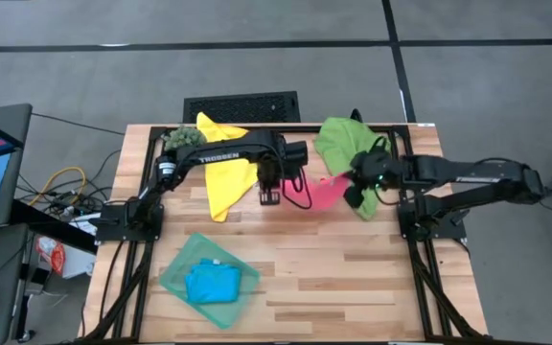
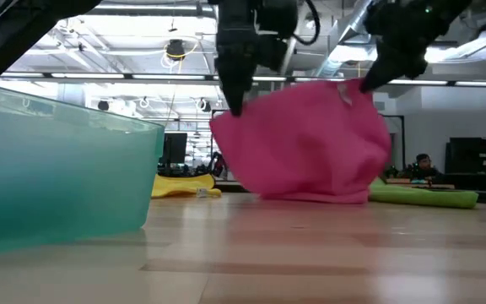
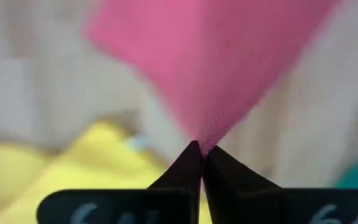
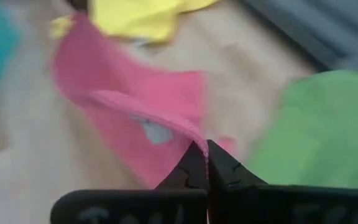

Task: Fold microfiber towels
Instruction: Fold the pink microfiber towel

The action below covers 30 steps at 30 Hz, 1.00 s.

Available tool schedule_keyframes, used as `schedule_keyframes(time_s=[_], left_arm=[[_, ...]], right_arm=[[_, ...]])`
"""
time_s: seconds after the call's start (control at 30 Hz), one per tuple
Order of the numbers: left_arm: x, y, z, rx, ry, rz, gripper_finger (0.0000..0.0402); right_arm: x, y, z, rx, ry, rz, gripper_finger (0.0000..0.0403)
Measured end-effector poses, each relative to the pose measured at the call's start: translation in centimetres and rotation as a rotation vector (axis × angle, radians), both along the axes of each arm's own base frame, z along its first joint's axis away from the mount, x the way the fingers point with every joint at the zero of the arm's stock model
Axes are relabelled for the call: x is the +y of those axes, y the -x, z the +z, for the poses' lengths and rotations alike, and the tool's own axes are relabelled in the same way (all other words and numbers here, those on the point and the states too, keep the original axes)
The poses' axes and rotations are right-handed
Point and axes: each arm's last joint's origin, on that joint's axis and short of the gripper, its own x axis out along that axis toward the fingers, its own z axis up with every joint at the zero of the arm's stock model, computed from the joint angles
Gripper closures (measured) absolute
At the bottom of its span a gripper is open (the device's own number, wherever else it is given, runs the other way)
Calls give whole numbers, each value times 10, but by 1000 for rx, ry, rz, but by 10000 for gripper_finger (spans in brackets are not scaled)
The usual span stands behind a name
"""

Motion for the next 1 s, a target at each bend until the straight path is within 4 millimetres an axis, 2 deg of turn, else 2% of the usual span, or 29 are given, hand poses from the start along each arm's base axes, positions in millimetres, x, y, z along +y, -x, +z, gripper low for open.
schedule_keyframes(time_s=[0.2, 0.37, 0.5, 0.57, 0.67, 0.8, 0.9, 1.0], left_arm=[[29, 12, 37, 9, -322, -5, 401], [59, 25, 59, 0, -567, 40, 401], [76, 34, 71, -10, -672, 85, 401], [78, 38, 79, -41, -684, 109, 401], [73, 44, 90, -80, -686, 142, 401], [55, 52, 100, -118, -643, 183, 401], [34, 56, 103, -152, -486, 172, 401], [14, 50, 91, -146, -303, 162, 401]], right_arm=[[-26, 11, 16, 35, 165, -182, 398], [-48, 16, 31, 39, 310, -291, 397], [-61, 18, 55, -13, 396, -316, 397], [-63, 19, 66, -34, 417, -321, 397], [-62, 20, 76, -64, 428, -319, 397], [-51, 21, 72, -69, 328, -263, 397], [-37, 22, 57, -20, 195, -231, 397], [-19, 20, 34, 39, 84, -193, 396]])
